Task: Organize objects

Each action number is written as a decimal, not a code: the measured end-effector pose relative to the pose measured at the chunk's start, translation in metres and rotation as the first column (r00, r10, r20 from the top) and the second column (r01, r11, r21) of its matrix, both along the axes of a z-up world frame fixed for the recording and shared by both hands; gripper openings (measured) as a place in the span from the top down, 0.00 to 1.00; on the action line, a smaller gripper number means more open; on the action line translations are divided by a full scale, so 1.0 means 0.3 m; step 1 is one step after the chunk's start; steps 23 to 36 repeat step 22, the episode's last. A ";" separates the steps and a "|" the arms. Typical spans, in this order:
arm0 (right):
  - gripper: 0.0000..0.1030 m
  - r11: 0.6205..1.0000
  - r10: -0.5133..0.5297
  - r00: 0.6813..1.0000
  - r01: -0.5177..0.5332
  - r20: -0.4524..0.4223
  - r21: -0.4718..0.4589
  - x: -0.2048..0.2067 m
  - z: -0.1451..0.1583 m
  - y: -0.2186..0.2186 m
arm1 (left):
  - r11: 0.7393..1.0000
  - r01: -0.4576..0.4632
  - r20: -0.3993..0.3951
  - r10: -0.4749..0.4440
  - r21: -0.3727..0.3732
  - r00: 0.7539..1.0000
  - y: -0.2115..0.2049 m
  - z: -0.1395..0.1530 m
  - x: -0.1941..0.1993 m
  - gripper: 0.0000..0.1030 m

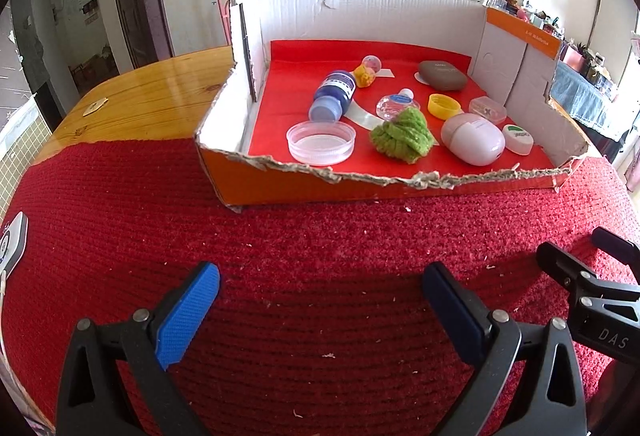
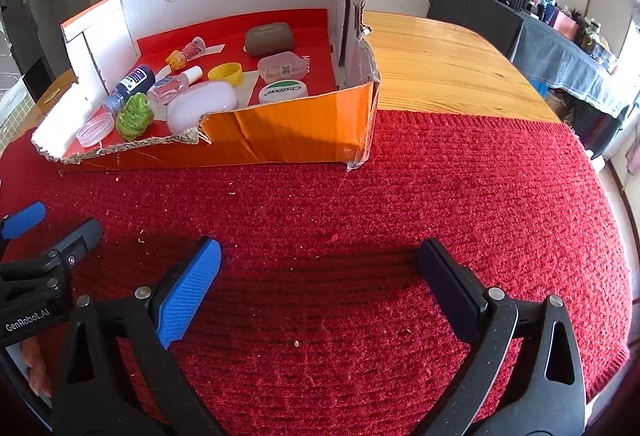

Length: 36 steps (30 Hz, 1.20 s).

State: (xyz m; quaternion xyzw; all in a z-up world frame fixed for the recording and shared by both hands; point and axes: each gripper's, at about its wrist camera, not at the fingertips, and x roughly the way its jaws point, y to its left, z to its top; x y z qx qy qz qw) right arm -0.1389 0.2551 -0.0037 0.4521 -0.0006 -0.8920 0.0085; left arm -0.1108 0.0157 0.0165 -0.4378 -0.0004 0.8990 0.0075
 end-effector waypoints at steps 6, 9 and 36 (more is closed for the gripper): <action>0.00 1.000 -0.005 1.000 0.005 0.003 0.002 0.000 -0.001 0.002 | 1.000 0.001 0.000 -0.001 0.001 1.000 -0.001 0.000 0.000 0.00; 0.00 1.000 -0.004 1.000 0.004 0.003 0.002 0.000 -0.001 0.003 | 1.000 0.001 0.000 -0.001 0.001 1.000 -0.001 0.000 0.000 0.00; 0.00 1.000 -0.005 1.000 0.005 0.003 0.002 -0.002 -0.001 0.002 | 1.000 0.001 0.000 -0.001 0.002 1.000 -0.002 0.000 -0.001 0.00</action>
